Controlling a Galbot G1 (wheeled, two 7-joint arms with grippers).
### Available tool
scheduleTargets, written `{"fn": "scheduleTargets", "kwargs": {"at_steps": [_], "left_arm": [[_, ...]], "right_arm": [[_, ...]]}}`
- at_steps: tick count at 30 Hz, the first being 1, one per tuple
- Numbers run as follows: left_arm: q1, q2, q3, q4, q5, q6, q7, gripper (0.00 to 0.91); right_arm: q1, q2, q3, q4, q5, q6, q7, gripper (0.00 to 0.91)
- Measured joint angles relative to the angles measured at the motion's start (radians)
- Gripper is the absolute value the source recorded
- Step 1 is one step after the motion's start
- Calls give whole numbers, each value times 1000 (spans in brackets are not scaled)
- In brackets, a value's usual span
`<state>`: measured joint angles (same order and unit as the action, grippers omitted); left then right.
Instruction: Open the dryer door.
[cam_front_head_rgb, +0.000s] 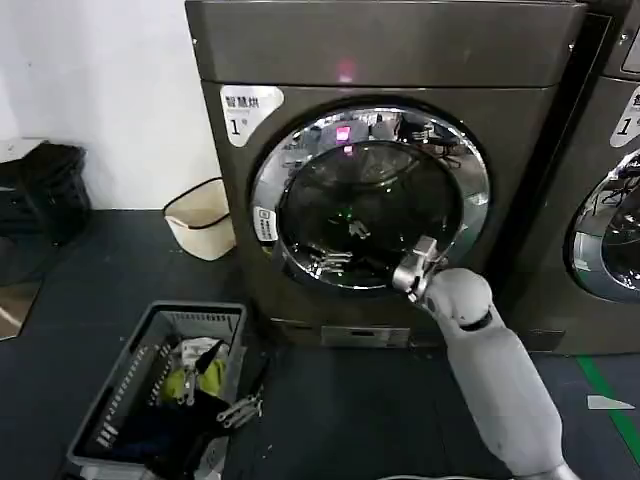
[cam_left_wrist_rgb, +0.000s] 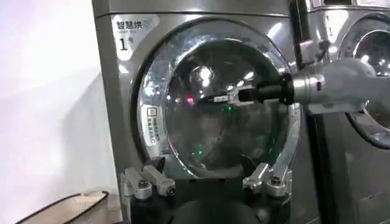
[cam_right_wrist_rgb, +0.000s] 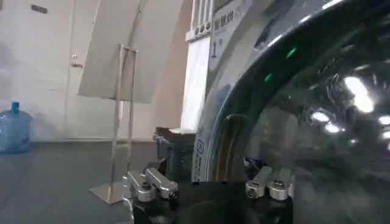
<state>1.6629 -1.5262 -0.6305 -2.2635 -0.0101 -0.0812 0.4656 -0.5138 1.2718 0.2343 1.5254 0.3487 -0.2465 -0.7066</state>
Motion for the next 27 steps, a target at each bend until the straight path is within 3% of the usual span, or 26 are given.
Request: {"fn": "scheduleTargets", "kwargs": {"at_steps": [27], "left_arm": [[8,-4,-6,-1,-8,-1,-9,907]], "right_arm": [[139,123,-113,-279,-25,74,9,907]]}}
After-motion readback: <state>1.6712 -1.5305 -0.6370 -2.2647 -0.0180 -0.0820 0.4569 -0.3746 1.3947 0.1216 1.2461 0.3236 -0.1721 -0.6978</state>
